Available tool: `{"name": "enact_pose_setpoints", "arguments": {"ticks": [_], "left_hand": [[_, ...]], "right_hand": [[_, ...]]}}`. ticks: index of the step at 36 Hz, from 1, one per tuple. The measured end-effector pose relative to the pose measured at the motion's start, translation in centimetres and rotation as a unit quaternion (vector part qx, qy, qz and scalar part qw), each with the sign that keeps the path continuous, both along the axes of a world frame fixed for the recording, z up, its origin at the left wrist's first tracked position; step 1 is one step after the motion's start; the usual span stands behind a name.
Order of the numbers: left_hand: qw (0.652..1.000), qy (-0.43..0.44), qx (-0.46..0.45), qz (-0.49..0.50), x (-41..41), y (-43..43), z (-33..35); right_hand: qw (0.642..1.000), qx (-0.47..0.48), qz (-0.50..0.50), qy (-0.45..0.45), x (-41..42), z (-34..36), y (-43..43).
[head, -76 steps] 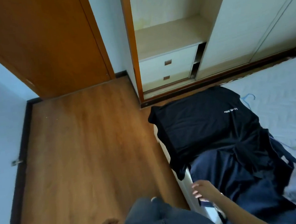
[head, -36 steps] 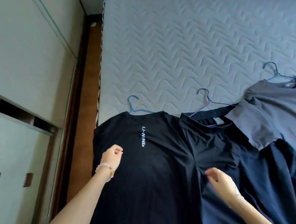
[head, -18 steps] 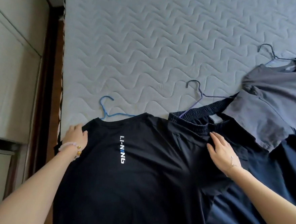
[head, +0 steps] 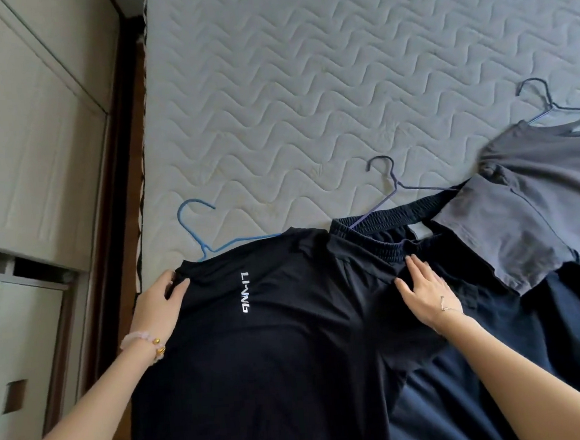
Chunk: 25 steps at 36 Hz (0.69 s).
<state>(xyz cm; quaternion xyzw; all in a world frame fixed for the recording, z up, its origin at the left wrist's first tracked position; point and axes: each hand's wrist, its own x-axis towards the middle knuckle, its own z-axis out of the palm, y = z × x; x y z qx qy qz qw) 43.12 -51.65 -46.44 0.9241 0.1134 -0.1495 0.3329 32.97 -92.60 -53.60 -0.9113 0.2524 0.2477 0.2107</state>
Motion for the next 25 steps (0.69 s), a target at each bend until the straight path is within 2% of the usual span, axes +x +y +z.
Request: {"name": "enact_pose_setpoints", "arguments": {"ticks": [5,8,12,20,25], "left_hand": [[0.999,-0.001,-0.045,-0.002,-5.0,-1.0,5.1],[0.996,-0.02,-0.089,0.008,-7.7,-2.0,8.3],[0.992,-0.066,-0.103,0.036,-10.5,-2.6,12.8],[0.978,-0.143,-0.153,0.005,-16.4,-2.8,22.8],[0.971,-0.156,-0.174,-0.042,-22.6,-1.5,27.1]], "right_hand": [[0.997,0.051,0.004,0.059,0.2,3.7,-0.4],[0.996,0.076,-0.016,0.042,-0.6,6.0,0.1],[0.993,0.11,-0.044,0.017,-3.1,9.6,1.5],[0.963,0.187,-0.187,-0.049,-13.2,15.1,5.5],[0.926,0.251,-0.274,-0.064,-23.9,15.5,9.0]]}}
